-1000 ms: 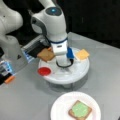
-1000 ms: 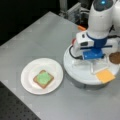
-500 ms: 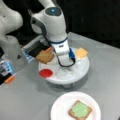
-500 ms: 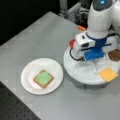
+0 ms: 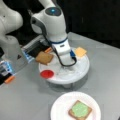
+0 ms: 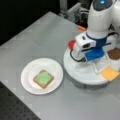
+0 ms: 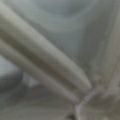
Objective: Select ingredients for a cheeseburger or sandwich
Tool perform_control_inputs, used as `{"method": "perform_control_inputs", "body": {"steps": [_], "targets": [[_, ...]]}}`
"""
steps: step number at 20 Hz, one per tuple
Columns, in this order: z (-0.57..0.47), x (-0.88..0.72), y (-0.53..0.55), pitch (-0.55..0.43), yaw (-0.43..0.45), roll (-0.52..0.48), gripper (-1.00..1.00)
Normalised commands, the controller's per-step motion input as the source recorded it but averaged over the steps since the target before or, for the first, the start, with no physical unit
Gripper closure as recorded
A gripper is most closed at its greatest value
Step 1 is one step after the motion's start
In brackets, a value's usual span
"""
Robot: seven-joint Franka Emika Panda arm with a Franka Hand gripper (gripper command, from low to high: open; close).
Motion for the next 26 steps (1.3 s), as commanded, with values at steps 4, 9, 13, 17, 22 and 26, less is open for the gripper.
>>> {"method": "perform_control_inputs", "body": {"steps": [4,9,13,17,22,26], "targets": [[-0.22,-0.05,-0.05,0.031,0.239,0.093,-1.0],[-0.2,-0.06,-0.05,0.035,0.181,0.084,-1.0],[-0.2,-0.07,-0.05,0.041,0.118,0.104,-1.0],[-0.23,-0.08,-0.03,0.033,0.046,0.112,-1.0],[-0.23,-0.11,0.01,0.018,-0.036,0.096,-1.0],[-0.19,-0.13,0.03,0.012,-0.059,0.075,-1.0]]}}
